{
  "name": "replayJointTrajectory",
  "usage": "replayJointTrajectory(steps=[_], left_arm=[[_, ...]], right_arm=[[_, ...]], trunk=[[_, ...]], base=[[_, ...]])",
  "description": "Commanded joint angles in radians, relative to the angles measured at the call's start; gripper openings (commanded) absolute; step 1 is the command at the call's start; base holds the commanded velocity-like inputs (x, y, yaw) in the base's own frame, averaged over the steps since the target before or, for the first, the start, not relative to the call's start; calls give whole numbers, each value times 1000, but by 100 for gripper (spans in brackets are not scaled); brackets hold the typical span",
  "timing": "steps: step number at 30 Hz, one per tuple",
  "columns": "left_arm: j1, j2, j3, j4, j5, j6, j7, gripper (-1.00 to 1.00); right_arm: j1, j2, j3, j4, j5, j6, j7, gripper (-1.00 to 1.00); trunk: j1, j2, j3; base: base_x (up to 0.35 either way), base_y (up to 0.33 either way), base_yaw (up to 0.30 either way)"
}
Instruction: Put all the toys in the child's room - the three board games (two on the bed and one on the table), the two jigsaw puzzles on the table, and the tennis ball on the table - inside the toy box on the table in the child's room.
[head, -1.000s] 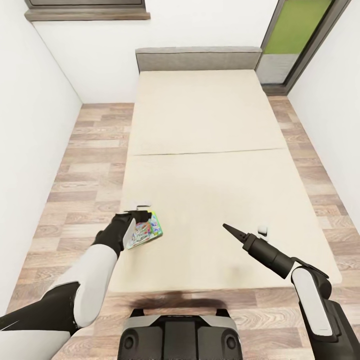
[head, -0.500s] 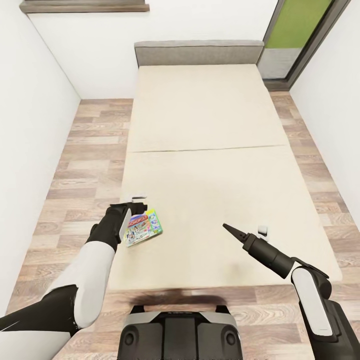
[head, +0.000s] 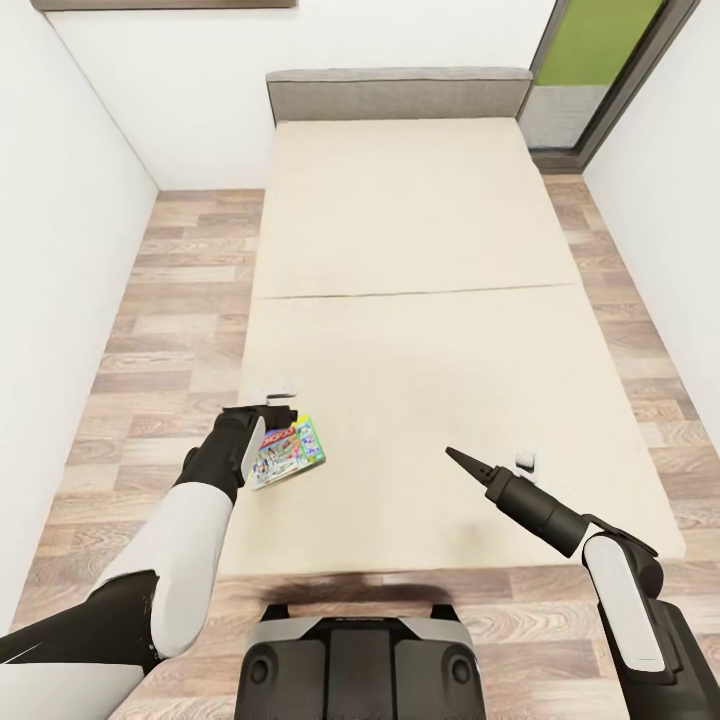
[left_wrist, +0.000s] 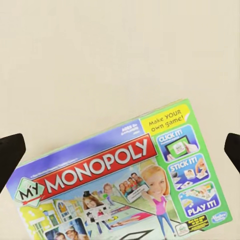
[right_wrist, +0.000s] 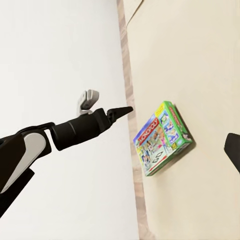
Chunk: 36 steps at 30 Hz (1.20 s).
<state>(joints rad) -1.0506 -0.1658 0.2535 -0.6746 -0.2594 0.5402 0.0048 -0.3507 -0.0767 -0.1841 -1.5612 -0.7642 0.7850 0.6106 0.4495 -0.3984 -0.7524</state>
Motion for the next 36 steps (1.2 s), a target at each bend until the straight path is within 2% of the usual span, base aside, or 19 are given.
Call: replayJointTrajectory(steps=[1, 12, 19, 22, 36], left_arm=[[-1, -1, 4, -1, -3, 4, 0, 100], [0, -1, 4, -1, -2, 1, 0, 100], [0, -1, 4, -2, -2, 0, 0, 100], [0, -1, 4, -1, -2, 0, 0, 100], [0, -1, 4, -1, -1, -1, 0, 100]], right_arm=[[-1, 0, -1, -1, -2, 6, 2, 100], [0, -2, 1, -12, -1, 18, 34, 100], [1, -3, 3, -13, -1, 26, 162, 100], [1, -3, 1, -13, -1, 27, 193, 100], [1, -2, -1, -13, -1, 26, 216, 100]], trunk=[[1, -2, -2], [1, -2, -5], [1, -2, -5], [1, -2, -5], [1, -2, -5]], base=[[0, 0, 0], [0, 0, 0], [0, 0, 0], [0, 0, 0], [0, 0, 0]])
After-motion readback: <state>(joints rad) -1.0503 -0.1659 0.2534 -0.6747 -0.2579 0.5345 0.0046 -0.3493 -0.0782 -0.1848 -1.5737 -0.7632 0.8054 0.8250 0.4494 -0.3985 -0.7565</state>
